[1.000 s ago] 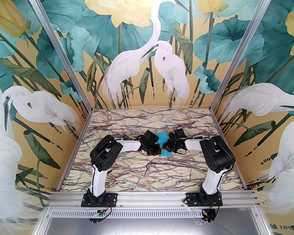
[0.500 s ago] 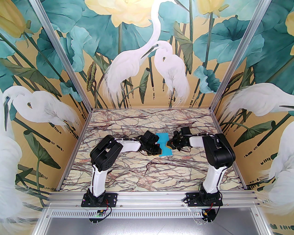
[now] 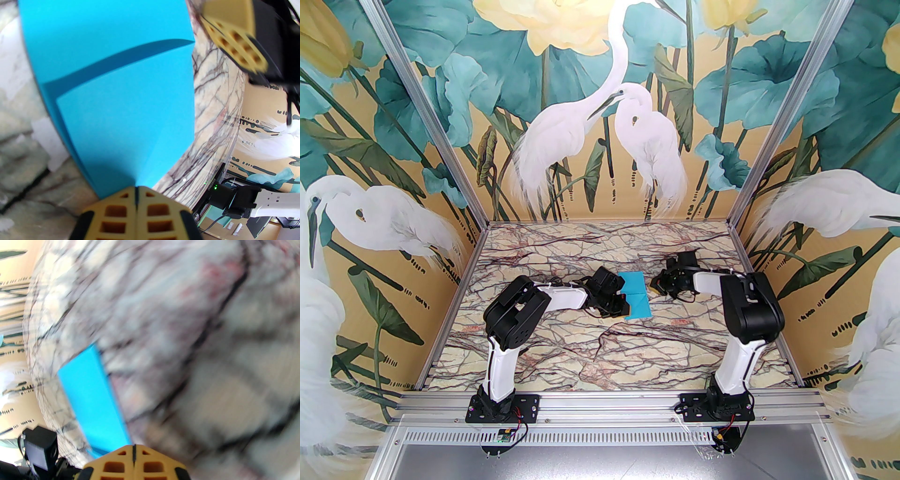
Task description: Fold a paper plane with a square sheet of paper (fold left side to right side)
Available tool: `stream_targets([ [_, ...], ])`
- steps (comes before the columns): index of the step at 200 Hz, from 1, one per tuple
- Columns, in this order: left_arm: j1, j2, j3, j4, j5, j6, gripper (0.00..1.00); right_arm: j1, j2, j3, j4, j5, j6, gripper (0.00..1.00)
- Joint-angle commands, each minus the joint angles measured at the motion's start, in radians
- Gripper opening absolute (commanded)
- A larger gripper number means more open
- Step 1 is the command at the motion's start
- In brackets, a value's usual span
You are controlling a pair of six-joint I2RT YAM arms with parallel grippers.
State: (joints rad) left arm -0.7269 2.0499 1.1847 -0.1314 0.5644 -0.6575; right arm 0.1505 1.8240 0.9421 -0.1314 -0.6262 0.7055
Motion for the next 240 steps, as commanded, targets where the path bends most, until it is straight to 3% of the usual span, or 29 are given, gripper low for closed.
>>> stream_targets([
  [1,-0.005,0.047,-0.033,-0.142,-0.030,0.017,0.00,0.054,-0.059,-0.036,0.000,0.012,-0.002,0.00],
  [34,-0.005,0.049,-0.033,-0.141,-0.029,0.016,0.00,0.126,-0.012,-0.056,0.011,0.014,0.010,0.00],
  [91,-0.006,0.035,-0.050,-0.145,-0.034,0.017,0.00,0.124,0.104,-0.047,-0.025,0.072,-0.001,0.00],
  [175,-0.002,-0.126,-0.197,-0.144,-0.039,0.030,0.00,0.120,0.066,-0.046,-0.015,0.052,-0.013,0.00],
  [196,0.021,-0.153,-0.145,-0.137,-0.044,0.006,0.09,0.129,0.053,-0.041,-0.026,0.053,-0.021,0.00],
  [213,0.057,-0.148,-0.092,-0.095,-0.046,-0.030,0.27,0.133,0.050,-0.048,-0.024,0.055,-0.020,0.00],
  [240,0.115,-0.093,0.014,-0.055,-0.091,-0.084,0.41,0.140,0.049,-0.061,-0.014,0.059,-0.016,0.00],
])
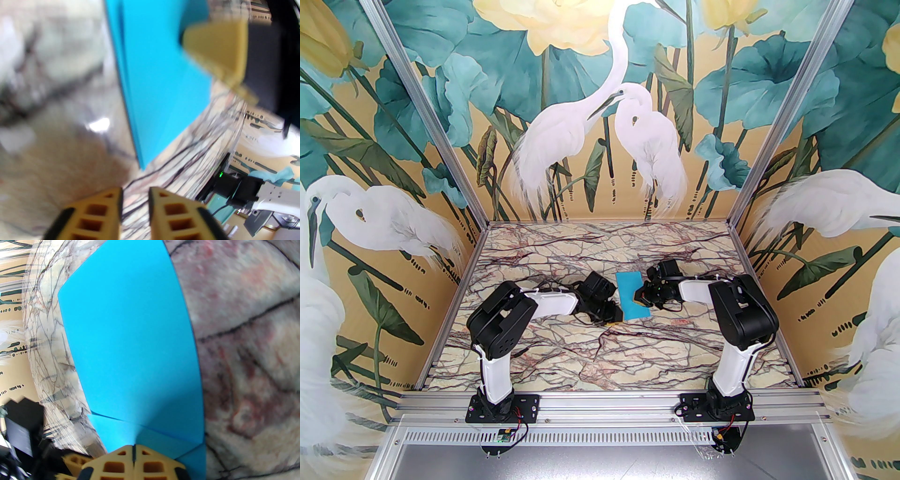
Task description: Fold a paper plane with a square sheet of paper (fold left side to right side)
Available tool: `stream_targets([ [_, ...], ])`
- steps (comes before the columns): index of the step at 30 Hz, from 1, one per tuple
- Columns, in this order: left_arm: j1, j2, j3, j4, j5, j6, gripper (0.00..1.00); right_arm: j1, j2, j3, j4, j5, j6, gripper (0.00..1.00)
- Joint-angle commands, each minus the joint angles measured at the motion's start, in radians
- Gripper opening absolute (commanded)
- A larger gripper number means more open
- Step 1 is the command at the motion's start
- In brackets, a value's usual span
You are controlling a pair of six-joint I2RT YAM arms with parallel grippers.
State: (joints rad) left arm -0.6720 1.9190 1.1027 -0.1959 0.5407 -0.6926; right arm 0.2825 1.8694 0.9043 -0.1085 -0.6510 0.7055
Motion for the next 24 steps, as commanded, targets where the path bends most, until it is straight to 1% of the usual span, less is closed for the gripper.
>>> stream_targets([
  [1,0.062,0.041,0.101,0.010,-0.070,-0.051,0.41,0.009,0.004,-0.023,-0.036,0.084,-0.016,0.00],
  [3,0.081,0.086,0.165,0.018,-0.099,-0.056,0.44,0.012,0.004,-0.028,-0.027,0.085,-0.012,0.00],
  [5,0.087,0.123,0.220,0.008,-0.150,-0.046,0.45,0.015,0.004,-0.030,-0.022,0.083,-0.008,0.00],
  [11,0.092,0.238,0.384,-0.067,-0.301,0.021,0.49,0.022,0.003,-0.040,-0.008,0.085,0.002,0.00],
  [16,0.092,0.300,0.463,-0.079,-0.363,0.059,0.52,0.027,-0.002,-0.052,0.004,0.081,0.011,0.00],
  [20,0.091,0.350,0.503,-0.063,-0.307,0.069,0.53,0.029,0.001,-0.059,0.010,0.080,0.013,0.00],
  [24,0.079,0.357,0.478,0.011,-0.228,0.068,0.53,0.029,0.002,-0.066,0.017,0.080,0.020,0.00],
])
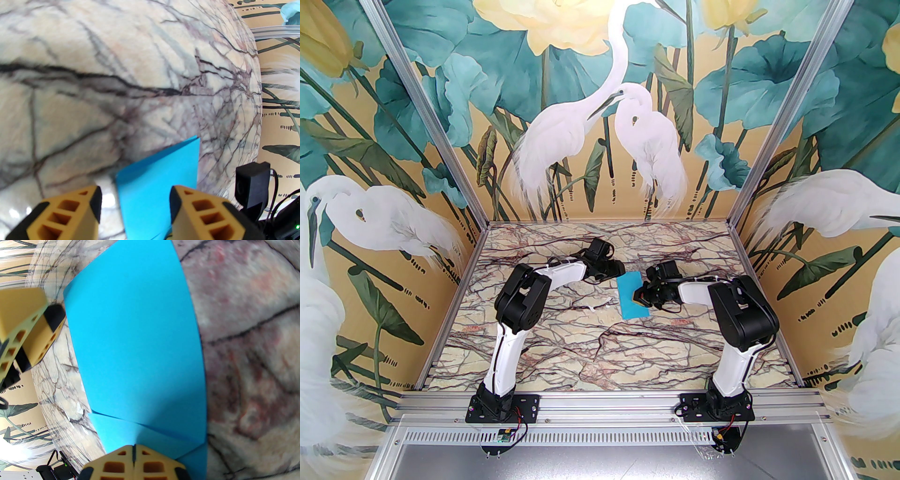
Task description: Fold a paper plane with a square sheet of paper (fold left side to right side)
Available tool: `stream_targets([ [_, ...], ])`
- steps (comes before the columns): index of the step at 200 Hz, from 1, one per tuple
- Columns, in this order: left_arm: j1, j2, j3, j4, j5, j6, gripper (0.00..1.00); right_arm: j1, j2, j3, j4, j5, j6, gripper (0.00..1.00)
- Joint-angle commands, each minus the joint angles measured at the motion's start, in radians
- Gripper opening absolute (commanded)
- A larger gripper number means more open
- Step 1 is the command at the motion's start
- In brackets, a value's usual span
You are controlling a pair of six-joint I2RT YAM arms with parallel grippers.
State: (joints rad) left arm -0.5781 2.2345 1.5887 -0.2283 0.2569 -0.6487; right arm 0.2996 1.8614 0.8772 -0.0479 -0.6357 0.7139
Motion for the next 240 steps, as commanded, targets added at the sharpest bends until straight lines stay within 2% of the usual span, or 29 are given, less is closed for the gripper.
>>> stream_targets([
  [1,-0.022,0.040,-0.015,0.059,0.073,0.026,0.53,0.012,0.011,-0.041,-0.041,0.064,0.013,0.00],
  [27,-0.038,0.018,-0.062,0.104,0.123,0.024,0.51,0.013,0.014,-0.045,-0.038,0.065,0.015,0.00],
  [101,-0.067,-0.165,-0.378,0.343,0.292,-0.074,0.43,0.012,0.026,-0.044,-0.025,0.063,0.025,0.00],
  [126,-0.089,-0.180,-0.435,0.370,0.305,-0.087,0.40,0.012,0.024,-0.044,-0.021,0.060,0.030,0.00],
  [152,-0.099,-0.173,-0.476,0.405,0.293,-0.109,0.32,0.011,0.013,-0.047,-0.006,0.054,0.037,0.00],
  [172,-0.100,-0.171,-0.477,0.409,0.276,-0.109,0.18,0.011,-0.014,-0.049,0.000,0.049,0.038,0.00],
  [181,-0.100,-0.171,-0.475,0.408,0.267,-0.106,0.08,0.012,-0.036,-0.052,0.001,0.055,0.039,0.00],
  [189,-0.099,-0.174,-0.472,0.401,0.260,-0.103,0.01,0.011,-0.066,-0.057,0.002,0.067,0.042,0.04],
  [201,-0.099,-0.193,-0.472,0.380,0.233,-0.093,0.00,0.010,-0.122,-0.063,-0.001,0.086,0.044,0.06],
  [221,-0.098,-0.249,-0.472,0.313,0.176,-0.065,0.00,0.007,-0.236,-0.076,-0.012,0.142,0.036,0.16],
  [240,-0.095,-0.326,-0.445,0.147,0.059,-0.016,0.00,0.006,-0.333,-0.084,-0.031,0.219,0.010,0.27],
])
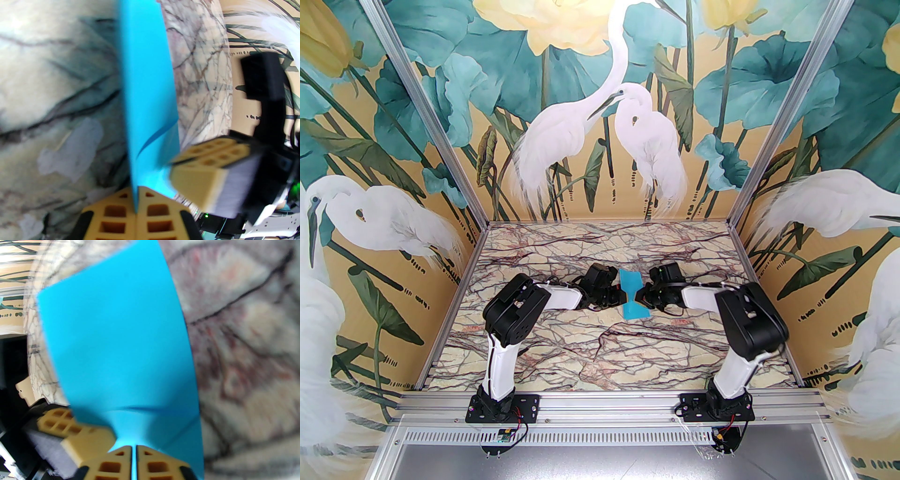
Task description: Fold a paper plane with a square sheet of paper (fold left side to right side)
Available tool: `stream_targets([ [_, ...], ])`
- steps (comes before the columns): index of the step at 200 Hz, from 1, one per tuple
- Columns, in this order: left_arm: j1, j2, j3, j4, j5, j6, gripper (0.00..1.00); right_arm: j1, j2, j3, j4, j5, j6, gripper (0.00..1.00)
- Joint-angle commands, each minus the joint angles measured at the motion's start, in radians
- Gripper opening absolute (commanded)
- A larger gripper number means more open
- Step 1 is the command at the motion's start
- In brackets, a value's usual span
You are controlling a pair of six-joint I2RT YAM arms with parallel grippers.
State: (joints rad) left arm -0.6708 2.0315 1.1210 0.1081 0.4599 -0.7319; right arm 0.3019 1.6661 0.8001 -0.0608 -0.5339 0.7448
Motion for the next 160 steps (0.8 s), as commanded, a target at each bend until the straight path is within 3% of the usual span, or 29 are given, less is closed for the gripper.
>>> stream_targets([
  [1,-0.003,-0.127,0.024,-0.199,-0.153,0.070,0.00,0.003,-0.143,-0.006,-0.019,0.121,-0.022,0.28],
  [21,-0.003,-0.214,0.073,-0.449,-0.339,0.130,0.00,0.003,-0.246,-0.030,-0.015,0.214,-0.049,0.58],
  [43,-0.005,-0.290,0.128,-0.680,-0.562,0.195,0.00,0.003,-0.323,-0.056,0.016,0.273,-0.068,0.76],
  [48,-0.006,-0.300,0.143,-0.736,-0.606,0.204,0.00,0.003,-0.337,-0.059,0.022,0.286,-0.073,0.85],
  [63,-0.008,-0.307,0.195,-0.867,-0.716,0.234,0.00,0.003,-0.361,-0.067,0.049,0.304,-0.073,1.00],
  [86,-0.039,-0.256,0.312,-1.048,-0.877,0.250,0.00,0.002,-0.371,-0.076,0.067,0.339,-0.057,0.99],
  [111,-0.072,-0.115,0.483,-1.216,-0.933,0.225,0.00,0.000,-0.378,-0.085,0.068,0.366,-0.063,0.99],
  [160,-0.114,0.175,0.796,-1.336,-0.803,0.166,0.00,-0.004,-0.363,-0.059,-0.040,0.372,-0.100,0.99],
])
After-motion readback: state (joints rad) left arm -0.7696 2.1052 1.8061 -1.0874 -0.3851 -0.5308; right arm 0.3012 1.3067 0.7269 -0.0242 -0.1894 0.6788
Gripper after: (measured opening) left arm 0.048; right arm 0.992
